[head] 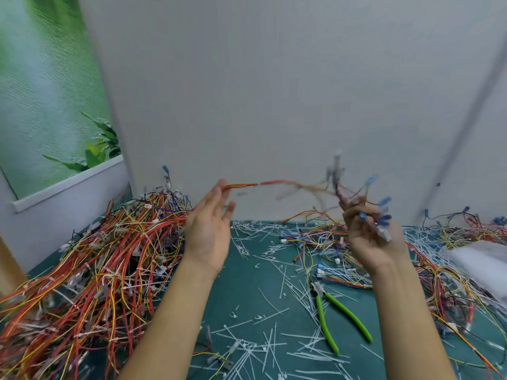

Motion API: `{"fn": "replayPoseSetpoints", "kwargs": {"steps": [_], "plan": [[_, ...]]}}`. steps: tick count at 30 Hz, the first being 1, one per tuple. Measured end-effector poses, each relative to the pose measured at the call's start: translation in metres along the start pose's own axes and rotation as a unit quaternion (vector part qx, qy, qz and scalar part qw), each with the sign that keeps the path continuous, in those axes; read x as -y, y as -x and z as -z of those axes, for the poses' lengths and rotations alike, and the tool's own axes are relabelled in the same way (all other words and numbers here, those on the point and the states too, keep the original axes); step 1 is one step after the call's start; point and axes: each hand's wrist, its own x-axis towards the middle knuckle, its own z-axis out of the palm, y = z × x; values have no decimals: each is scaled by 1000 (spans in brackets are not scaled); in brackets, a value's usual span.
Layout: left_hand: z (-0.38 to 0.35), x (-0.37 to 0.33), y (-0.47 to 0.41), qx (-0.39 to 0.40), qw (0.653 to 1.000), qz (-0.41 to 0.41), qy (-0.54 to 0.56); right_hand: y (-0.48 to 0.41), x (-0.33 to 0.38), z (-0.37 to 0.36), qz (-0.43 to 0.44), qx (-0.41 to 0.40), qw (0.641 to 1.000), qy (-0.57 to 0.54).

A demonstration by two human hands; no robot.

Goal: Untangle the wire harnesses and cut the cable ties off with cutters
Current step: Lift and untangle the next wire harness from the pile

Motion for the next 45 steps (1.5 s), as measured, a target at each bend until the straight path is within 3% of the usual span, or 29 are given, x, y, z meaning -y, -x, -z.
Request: {"fn": "replayPoseSetpoints", "kwargs": {"steps": [5, 15, 18, 21, 24, 26, 29, 31, 33, 35, 37, 40, 45], "plan": [[14, -14, -8, -34, 998, -24, 47, -4, 12, 7, 20, -63, 989, -130], [11, -24, -4, 0, 996, -2, 88, 2, 7, 8, 45, -20, 983, -177], [8, -29, -2, -1, 996, -11, 88, 4, 8, 11, 21, 63, 993, -96], [5, -40, 3, 58, 996, -64, 6, 7, 14, 11, 45, 107, 987, 112], [-1, -47, 13, 128, 966, -166, -151, 9, 20, 10, 116, 136, 906, 385], [-3, -44, 18, 154, 909, -251, -296, 10, 20, 12, 129, 165, 844, 494], [-4, -34, 18, 168, 780, -333, -503, 10, 7, 9, 175, 185, 731, 634], [0, -26, 13, 217, 661, -418, -584, 6, -6, 8, 242, 174, 625, 721], [4, -18, 10, 217, 548, -478, -652, 0, -16, 10, 307, 155, 529, 776], [10, -15, 7, 189, 482, -520, -679, -5, -21, 13, 368, 138, 444, 805], [16, -12, 6, 167, 455, -542, -686, -7, -21, 16, 424, 132, 382, 810], [23, -12, -1, 145, 455, -547, -688, -6, -21, 15, 488, 122, 324, 801], [26, -11, -4, 122, 454, -554, -687, -4, -23, 14, 539, 108, 288, 785]]}}
